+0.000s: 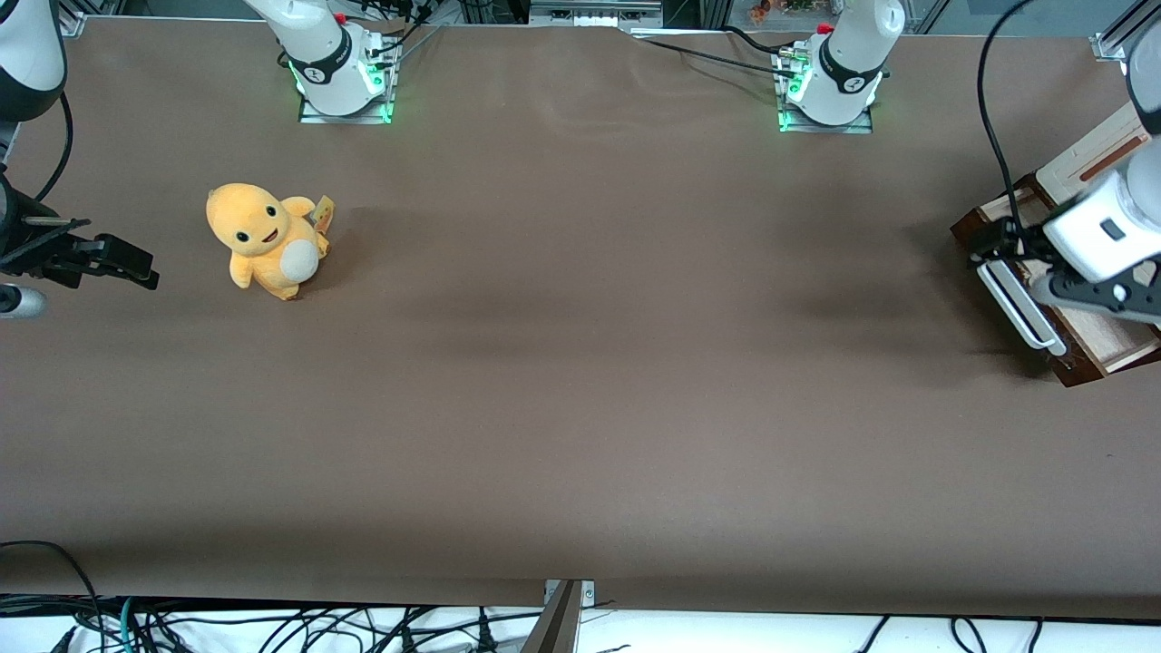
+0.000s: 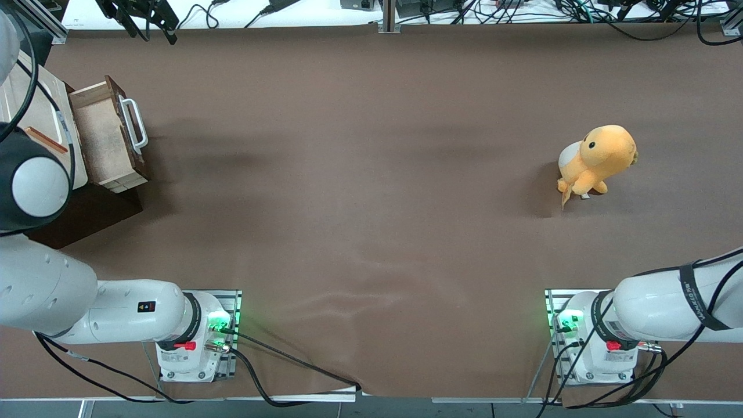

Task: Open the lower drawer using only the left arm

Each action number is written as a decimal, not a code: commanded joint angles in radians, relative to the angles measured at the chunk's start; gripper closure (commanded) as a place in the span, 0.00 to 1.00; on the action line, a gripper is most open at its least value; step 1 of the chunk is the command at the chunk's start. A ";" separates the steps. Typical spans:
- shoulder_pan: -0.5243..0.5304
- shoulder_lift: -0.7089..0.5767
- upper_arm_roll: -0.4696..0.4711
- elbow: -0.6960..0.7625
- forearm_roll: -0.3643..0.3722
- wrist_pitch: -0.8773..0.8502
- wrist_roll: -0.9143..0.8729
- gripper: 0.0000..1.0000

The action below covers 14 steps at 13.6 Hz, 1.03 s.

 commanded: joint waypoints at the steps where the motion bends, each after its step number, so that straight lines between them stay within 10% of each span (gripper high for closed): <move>1: -0.022 -0.077 0.005 -0.053 -0.029 -0.041 -0.055 0.00; 14: -0.005 -0.097 0.016 -0.094 -0.089 0.017 -0.075 0.00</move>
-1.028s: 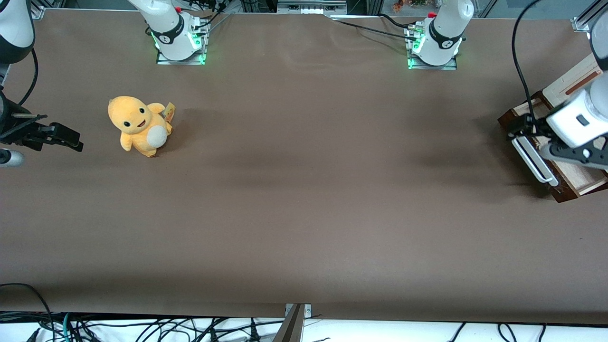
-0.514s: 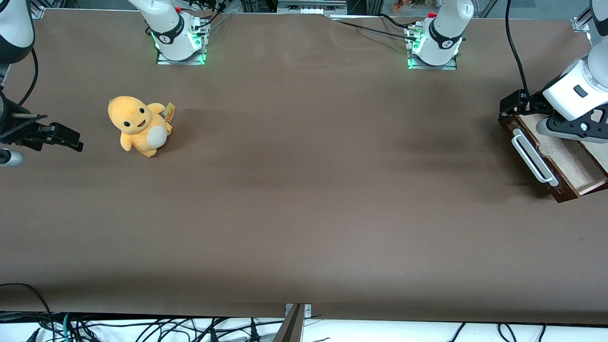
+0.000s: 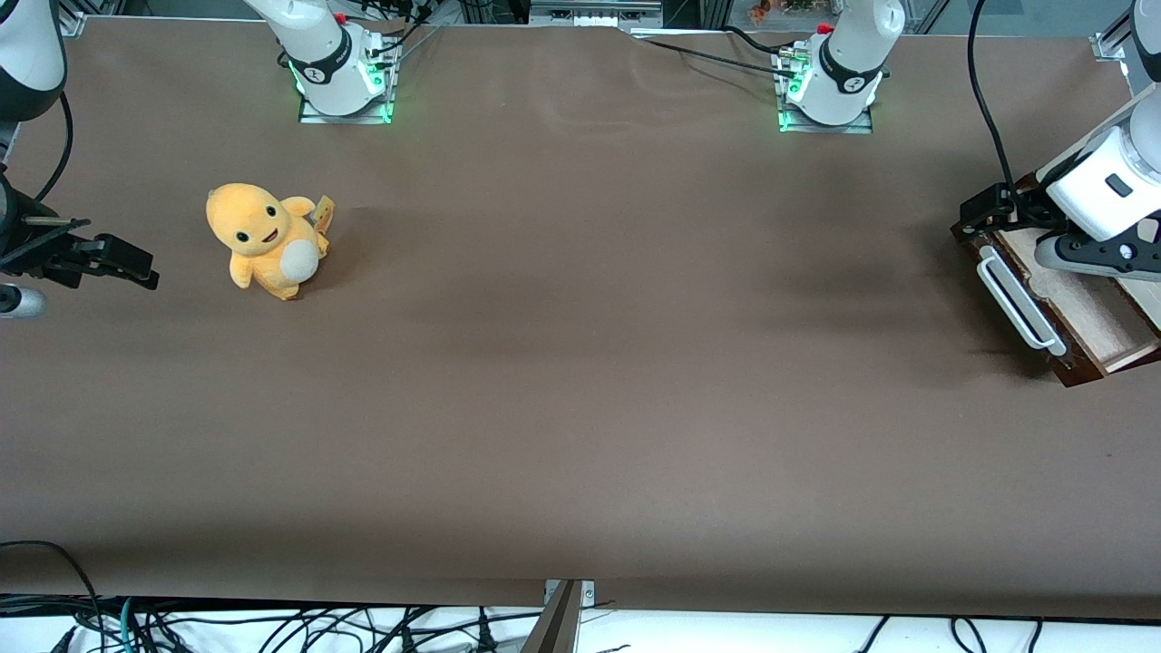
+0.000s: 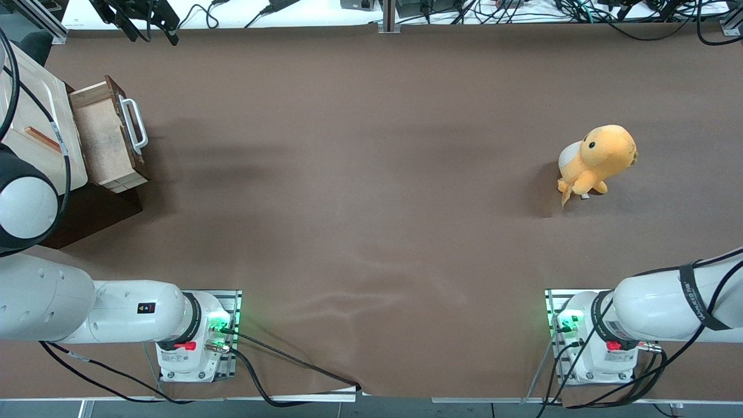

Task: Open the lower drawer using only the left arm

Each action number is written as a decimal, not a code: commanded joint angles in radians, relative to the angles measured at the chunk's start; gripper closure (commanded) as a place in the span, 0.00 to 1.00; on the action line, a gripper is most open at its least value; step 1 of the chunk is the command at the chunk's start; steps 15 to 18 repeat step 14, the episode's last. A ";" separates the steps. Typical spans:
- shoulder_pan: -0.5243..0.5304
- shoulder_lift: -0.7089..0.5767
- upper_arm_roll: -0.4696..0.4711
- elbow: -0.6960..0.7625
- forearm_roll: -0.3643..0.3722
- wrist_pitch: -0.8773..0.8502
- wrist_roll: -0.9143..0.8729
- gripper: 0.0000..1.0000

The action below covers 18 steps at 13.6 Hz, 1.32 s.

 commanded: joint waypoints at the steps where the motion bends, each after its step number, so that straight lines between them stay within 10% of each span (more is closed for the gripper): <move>1: 0.004 -0.045 0.001 -0.053 -0.037 0.018 -0.003 0.00; 18: -0.005 -0.056 0.001 -0.063 -0.040 0.014 -0.006 0.00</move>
